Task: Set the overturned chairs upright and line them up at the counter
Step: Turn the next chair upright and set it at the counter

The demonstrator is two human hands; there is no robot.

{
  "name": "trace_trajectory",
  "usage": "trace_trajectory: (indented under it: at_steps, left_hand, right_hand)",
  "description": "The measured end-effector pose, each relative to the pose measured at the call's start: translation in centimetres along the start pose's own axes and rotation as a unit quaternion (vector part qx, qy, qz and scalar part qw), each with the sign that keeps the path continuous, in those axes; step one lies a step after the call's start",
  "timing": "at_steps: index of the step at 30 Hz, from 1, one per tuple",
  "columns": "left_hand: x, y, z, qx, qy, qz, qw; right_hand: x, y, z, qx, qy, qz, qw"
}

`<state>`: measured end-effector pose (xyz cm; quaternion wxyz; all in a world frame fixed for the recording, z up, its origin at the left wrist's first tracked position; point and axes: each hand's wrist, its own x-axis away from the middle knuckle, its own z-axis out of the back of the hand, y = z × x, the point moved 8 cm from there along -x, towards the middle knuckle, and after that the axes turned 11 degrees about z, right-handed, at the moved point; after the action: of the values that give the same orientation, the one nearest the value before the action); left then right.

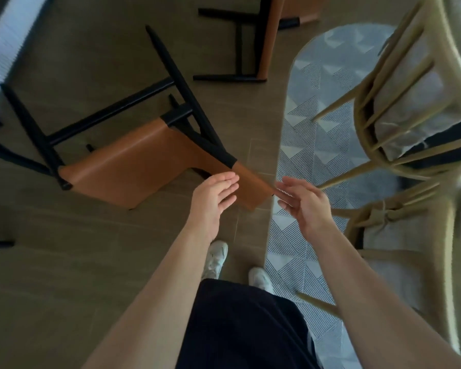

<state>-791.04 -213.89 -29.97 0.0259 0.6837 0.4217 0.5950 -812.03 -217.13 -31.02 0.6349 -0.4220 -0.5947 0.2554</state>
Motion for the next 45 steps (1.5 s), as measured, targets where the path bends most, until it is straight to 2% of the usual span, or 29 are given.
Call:
trace_trajectory:
  at_steps: [7,13,17,19,21,25,28,32,37,45]
  left_hand:
    - [-2.6,-7.3,-0.2,0.037,0.049,0.023,0.998]
    - [-8.7,-12.4,0.0,0.000,0.047,0.029,0.998]
    - [-15.5,-15.9,1.5,-0.103,0.038,0.052,0.993]
    - [-19.1,-17.2,2.3,-0.187,0.025,0.065,0.980]
    - [-22.7,-18.3,3.3,-0.224,0.040,0.069,0.971]
    - [-29.7,-20.4,5.0,-0.213,0.084,0.075,0.971]
    - [-34.1,-22.7,6.2,-0.173,0.066,0.108,0.977]
    - [-38.3,-24.2,7.7,-0.171,0.067,0.107,0.977]
    - [-40.2,-26.3,6.1,-0.185,0.067,0.084,0.977]
    - [-41.7,-28.8,4.8,-0.307,0.089,0.081,0.944]
  right_hand:
    - [-2.8,5.4,4.7,0.048,-0.001,-0.024,0.999]
    - [-7.2,11.7,7.0,0.039,0.000,-0.016,0.999]
    - [-12.0,17.8,6.6,0.051,-0.010,-0.020,0.998]
    - [-14.7,20.2,6.1,0.057,-0.023,-0.011,0.998]
    - [-17.3,22.6,5.8,0.072,-0.037,-0.002,0.997]
    - [-22.3,27.7,5.1,0.126,-0.082,0.030,0.988]
    - [-25.7,30.9,4.8,0.176,-0.121,0.068,0.975]
    - [-28.6,33.1,4.6,0.209,-0.151,0.109,0.960]
    - [-29.6,34.0,3.4,0.181,-0.156,0.136,0.961]
    - [-29.3,35.0,1.9,0.207,-0.174,0.158,0.950]
